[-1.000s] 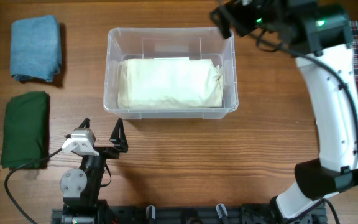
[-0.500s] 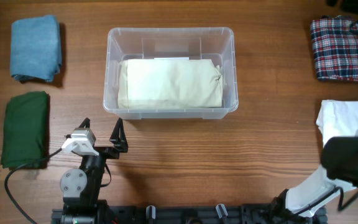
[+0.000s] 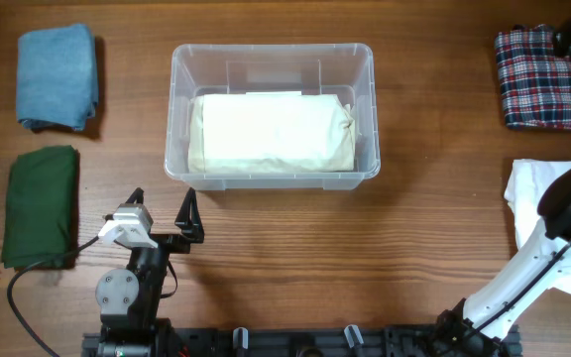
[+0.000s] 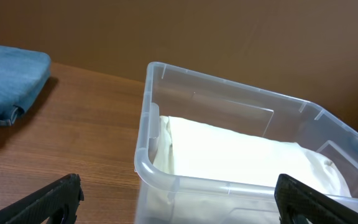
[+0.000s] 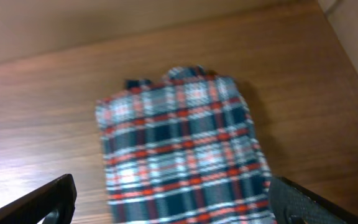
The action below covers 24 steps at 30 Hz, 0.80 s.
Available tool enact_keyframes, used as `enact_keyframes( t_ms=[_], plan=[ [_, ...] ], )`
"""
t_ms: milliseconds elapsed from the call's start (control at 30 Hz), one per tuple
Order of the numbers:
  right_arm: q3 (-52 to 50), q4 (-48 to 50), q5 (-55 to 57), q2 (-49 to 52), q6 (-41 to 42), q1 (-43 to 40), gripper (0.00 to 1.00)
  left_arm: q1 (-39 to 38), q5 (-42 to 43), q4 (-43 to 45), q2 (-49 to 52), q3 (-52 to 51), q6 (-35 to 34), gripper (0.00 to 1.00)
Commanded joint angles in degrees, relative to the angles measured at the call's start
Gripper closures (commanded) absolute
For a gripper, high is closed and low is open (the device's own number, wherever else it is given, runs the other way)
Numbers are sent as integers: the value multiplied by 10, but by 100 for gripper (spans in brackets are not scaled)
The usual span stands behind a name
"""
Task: Pack container
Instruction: 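Withdraw the right gripper and move it toward the plaid cloth, then grasp the edge of the red-black plaid cloth with the right gripper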
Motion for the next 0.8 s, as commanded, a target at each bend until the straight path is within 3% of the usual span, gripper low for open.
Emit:
enact_keyframes(
  t_ms=[0,767],
  plan=[
    [-2,20,-15,25,-50,-22,0,4,2,-1,-4,-3,3,0],
    [-2,58,-82,143,-47,-61,0,4,2,-1,-4,-3,3,0]
  ],
)
